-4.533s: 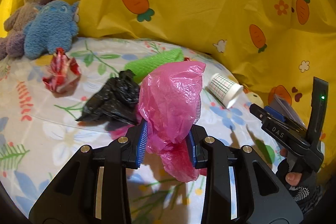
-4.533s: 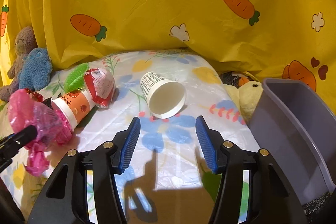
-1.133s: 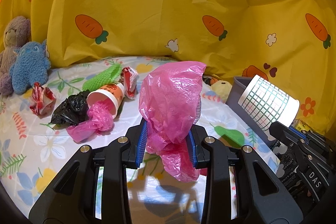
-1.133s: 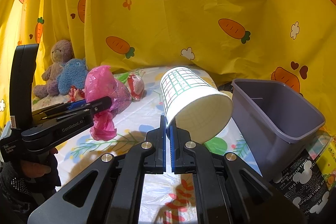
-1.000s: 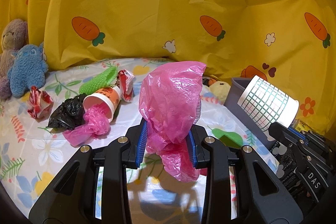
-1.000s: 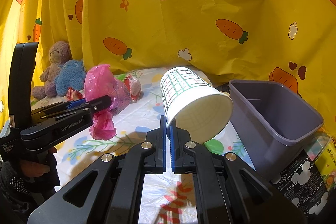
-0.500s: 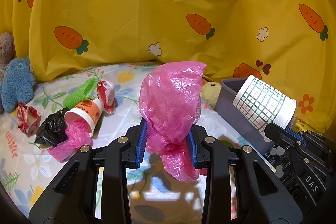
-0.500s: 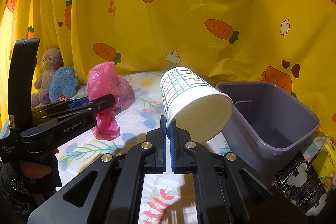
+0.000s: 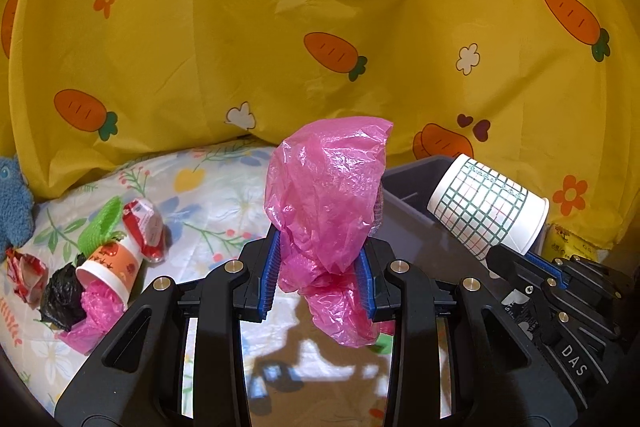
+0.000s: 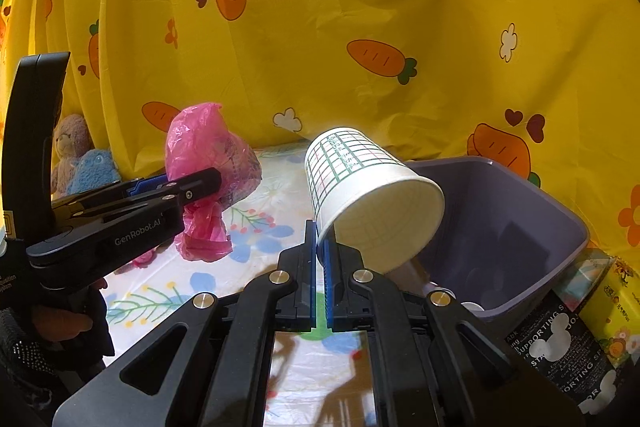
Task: Collect trash
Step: 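Carry the pink bag and grid cup over the grey bin with both grippers, then open both grippers to drop the pink bag and grid cup into the bin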
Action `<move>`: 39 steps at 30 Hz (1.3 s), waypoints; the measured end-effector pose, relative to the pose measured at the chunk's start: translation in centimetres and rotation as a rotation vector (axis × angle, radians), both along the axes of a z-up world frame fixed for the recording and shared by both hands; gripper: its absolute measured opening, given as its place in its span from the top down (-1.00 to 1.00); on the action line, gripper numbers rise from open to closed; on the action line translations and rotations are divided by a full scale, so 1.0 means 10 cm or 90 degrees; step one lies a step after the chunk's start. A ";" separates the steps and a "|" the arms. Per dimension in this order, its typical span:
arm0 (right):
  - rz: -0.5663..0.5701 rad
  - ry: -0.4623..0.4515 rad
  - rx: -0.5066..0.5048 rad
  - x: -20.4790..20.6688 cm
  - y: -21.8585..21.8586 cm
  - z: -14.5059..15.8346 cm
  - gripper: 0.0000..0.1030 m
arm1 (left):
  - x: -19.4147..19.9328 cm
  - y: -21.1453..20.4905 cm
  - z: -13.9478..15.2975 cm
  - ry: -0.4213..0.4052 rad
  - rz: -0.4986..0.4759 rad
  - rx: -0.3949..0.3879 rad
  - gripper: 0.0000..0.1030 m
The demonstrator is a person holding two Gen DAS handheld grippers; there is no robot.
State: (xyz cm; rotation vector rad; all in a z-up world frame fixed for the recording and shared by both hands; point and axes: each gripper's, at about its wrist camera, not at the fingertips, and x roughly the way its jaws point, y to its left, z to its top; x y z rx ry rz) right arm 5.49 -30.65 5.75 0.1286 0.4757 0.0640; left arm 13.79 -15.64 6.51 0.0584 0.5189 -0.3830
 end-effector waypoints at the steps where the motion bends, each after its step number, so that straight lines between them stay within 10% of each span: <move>1: -0.011 0.001 0.003 0.01 -0.07 0.00 0.92 | 0.02 -0.06 0.01 0.001 -0.009 -0.002 0.38; 12: -0.113 0.039 0.032 0.17 -0.68 -0.14 0.92 | 0.30 -0.76 0.00 0.024 -0.133 -0.040 0.37; 39: -0.145 0.085 0.037 0.31 -0.90 -0.36 0.92 | 0.65 -1.36 -0.35 0.081 -0.202 -0.056 0.36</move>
